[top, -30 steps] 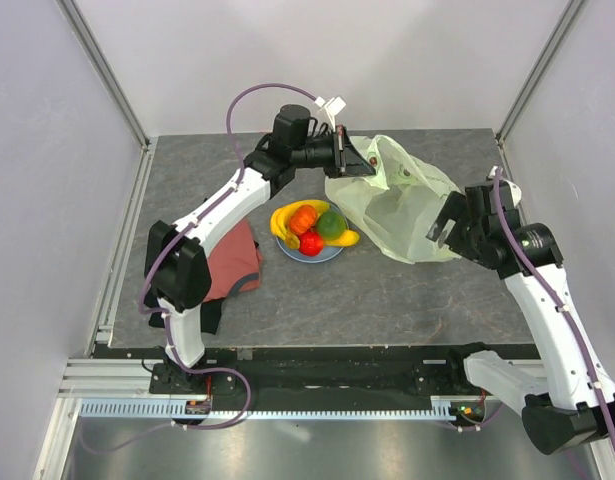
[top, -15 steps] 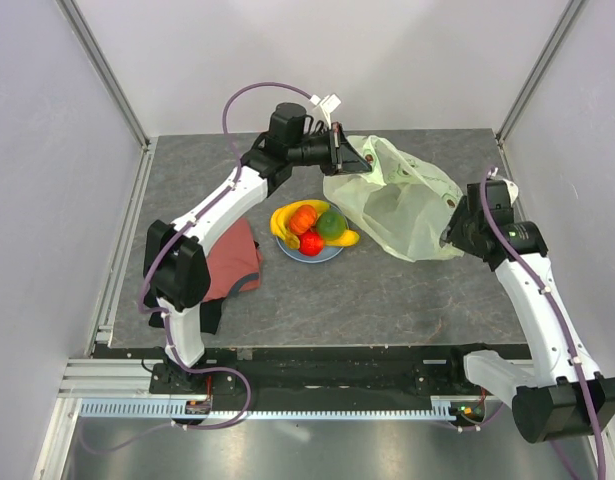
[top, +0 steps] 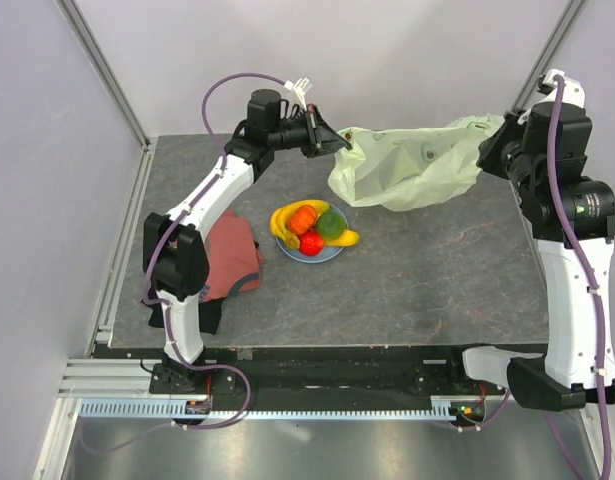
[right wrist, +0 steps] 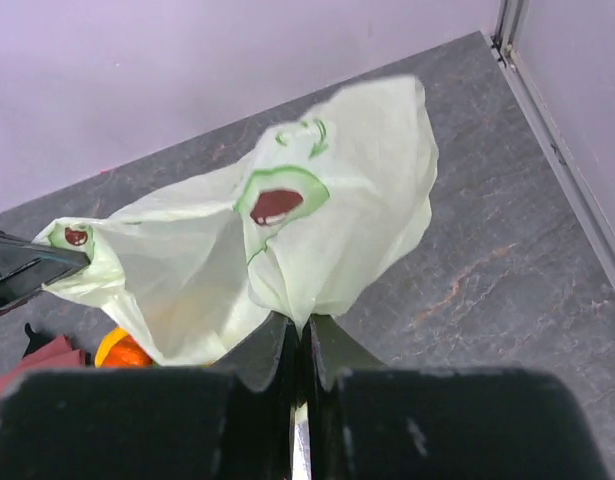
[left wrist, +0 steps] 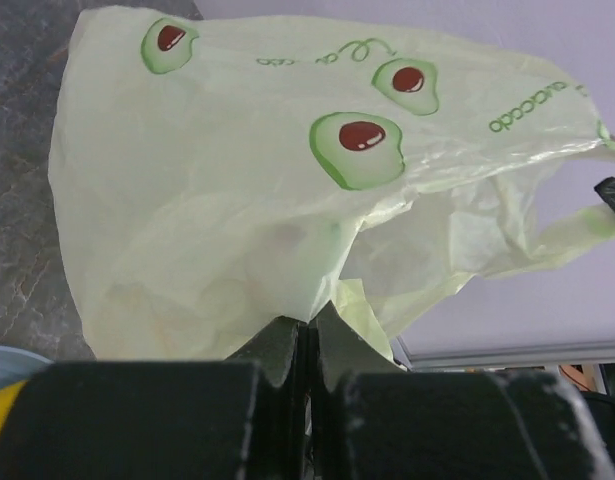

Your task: Place the fruits into the plastic bag

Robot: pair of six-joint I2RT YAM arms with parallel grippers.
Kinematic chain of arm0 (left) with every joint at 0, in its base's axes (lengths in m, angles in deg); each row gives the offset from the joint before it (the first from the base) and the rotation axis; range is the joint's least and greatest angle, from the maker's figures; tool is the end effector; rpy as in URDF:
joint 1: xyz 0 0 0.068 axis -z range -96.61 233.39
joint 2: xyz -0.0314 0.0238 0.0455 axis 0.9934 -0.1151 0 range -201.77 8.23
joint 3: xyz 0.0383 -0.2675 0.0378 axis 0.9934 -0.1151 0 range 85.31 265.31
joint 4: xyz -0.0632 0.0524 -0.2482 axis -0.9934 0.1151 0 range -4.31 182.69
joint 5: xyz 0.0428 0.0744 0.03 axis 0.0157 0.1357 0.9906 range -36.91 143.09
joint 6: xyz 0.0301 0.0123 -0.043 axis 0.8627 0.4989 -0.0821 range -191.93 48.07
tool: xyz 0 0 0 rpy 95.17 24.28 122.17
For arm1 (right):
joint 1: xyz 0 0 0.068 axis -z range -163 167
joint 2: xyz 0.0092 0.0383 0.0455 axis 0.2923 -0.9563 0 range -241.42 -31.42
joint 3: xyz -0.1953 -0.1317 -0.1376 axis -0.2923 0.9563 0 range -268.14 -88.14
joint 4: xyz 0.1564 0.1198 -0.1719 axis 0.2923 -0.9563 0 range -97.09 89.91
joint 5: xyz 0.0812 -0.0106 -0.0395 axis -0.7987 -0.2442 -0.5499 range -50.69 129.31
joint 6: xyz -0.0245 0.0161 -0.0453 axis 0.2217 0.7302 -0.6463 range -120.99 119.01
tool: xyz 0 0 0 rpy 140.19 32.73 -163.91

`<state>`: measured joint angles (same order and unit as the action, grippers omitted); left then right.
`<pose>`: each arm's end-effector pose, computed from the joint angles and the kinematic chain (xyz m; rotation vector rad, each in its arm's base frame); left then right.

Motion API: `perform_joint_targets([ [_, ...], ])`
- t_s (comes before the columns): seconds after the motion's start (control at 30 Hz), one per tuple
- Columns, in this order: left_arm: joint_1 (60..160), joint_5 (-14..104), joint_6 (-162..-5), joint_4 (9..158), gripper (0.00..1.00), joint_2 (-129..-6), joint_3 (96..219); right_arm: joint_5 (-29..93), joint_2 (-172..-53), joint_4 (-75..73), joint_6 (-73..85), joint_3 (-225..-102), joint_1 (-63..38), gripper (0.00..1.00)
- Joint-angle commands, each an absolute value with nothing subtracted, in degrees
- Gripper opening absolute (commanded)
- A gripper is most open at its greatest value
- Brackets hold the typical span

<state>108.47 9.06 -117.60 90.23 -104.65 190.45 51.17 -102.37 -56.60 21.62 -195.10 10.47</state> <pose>0.4159 -0.2220 0.3621 0.2710 1.9918 -1.5217 0.1982 0.0154 0.5175 0.4051 1.8801 0.1419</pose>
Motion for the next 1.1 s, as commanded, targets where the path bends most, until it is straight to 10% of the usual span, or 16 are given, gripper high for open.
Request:
perform_joint_targets([
  [0.0,109.23,5.72,-117.21,89.73,0.02,-107.43,192.98,50.38,-104.89,-62.32,22.38,-192.84,10.67,0.07],
  [0.33,109.23,8.35,-105.34,97.82,0.77,-106.38,194.82,48.71,-105.6,-58.28,31.79,-182.28,10.41,0.0],
  [1.07,110.28,38.49,-72.38,108.54,0.81,-74.21,161.08,53.02,-111.75,-52.03,34.52,-186.76,5.48,0.01],
])
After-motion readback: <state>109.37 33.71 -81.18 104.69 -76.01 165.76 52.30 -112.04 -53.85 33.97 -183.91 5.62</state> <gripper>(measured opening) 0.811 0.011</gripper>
